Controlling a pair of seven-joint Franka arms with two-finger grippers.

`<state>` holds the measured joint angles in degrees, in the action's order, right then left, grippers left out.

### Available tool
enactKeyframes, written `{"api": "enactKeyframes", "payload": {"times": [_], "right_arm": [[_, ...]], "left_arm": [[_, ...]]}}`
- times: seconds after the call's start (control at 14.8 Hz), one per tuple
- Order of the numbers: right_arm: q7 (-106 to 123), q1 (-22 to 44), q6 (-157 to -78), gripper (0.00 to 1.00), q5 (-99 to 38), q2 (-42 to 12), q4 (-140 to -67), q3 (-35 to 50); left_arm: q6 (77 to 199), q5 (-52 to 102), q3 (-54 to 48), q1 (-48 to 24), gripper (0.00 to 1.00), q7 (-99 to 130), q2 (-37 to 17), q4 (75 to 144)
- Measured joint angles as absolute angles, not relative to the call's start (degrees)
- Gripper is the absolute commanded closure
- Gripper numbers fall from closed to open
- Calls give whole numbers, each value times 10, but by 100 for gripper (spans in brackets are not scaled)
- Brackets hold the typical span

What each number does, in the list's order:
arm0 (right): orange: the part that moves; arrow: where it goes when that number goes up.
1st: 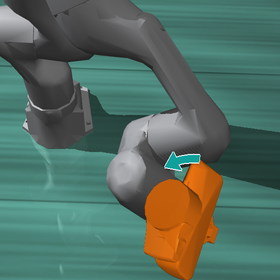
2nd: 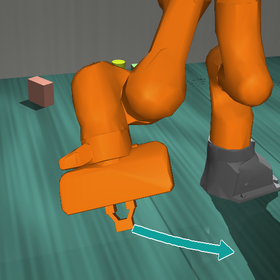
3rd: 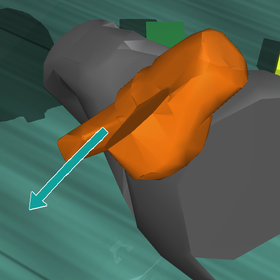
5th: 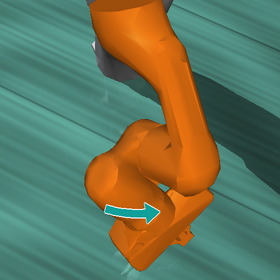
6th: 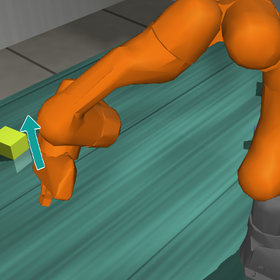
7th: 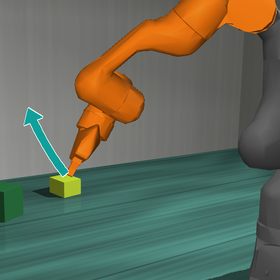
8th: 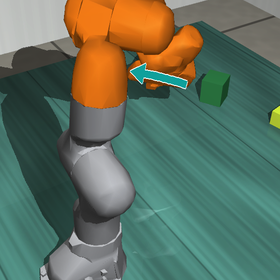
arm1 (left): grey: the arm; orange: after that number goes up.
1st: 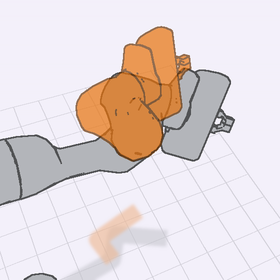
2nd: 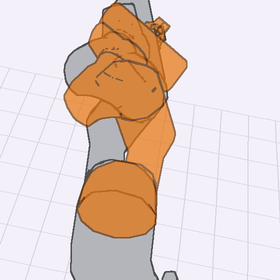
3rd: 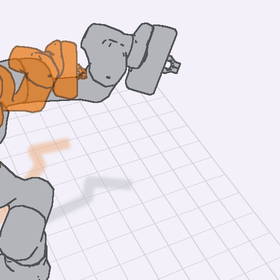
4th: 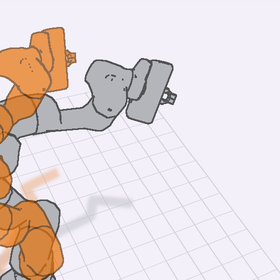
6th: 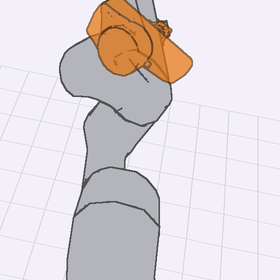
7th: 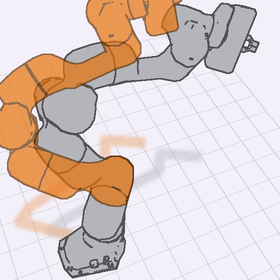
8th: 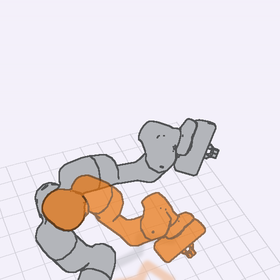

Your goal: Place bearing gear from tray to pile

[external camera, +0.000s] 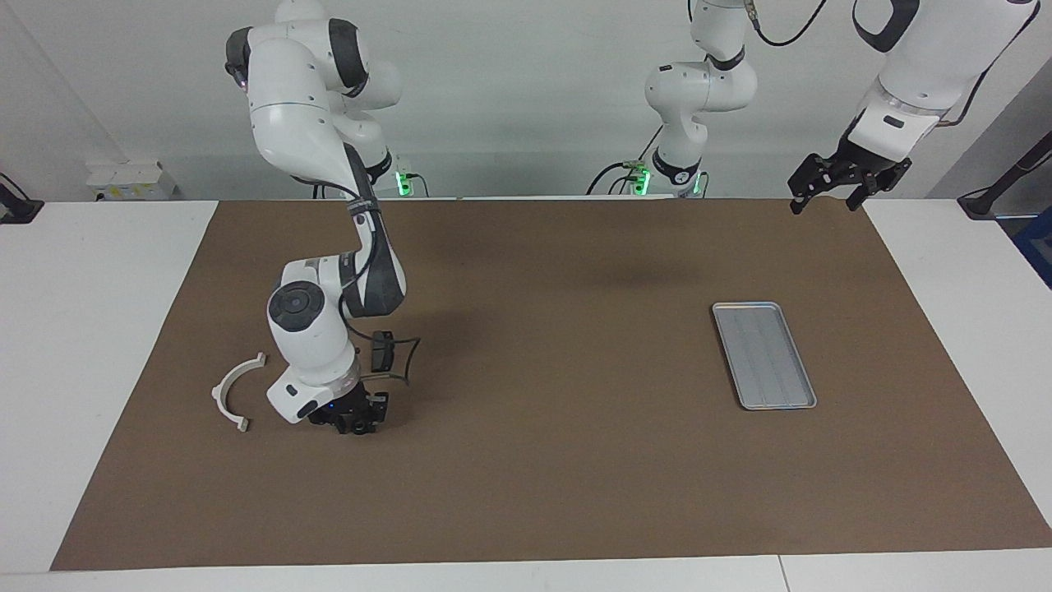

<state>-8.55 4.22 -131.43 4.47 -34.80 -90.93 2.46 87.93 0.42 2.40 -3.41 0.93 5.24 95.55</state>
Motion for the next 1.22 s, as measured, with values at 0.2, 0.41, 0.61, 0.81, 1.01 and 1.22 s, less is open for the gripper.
{"api": "enactKeyframes", "payload": {"times": [0.2,0.41,0.61,0.81,1.01,1.22], "right_arm": [[-86,41,-1311,0,45,-334,-909,25],[-86,41,-1300,0,45,-312,-909,25],[-86,29,-1273,0,45,-285,-909,24],[-86,16,-1220,0,45,-249,-908,25],[-86,13,-1134,0,45,-192,-905,27],[-86,13,-997,0,37,-96,-900,31]], "left_arm": [[879,4,24,-34,0,9,52,956],[879,4,24,-34,0,9,52,956],[879,4,24,-34,0,9,52,956],[879,4,24,-34,0,9,52,956],[879,4,24,-34,0,9,52,956],[879,4,24,-34,0,9,52,956]]}}
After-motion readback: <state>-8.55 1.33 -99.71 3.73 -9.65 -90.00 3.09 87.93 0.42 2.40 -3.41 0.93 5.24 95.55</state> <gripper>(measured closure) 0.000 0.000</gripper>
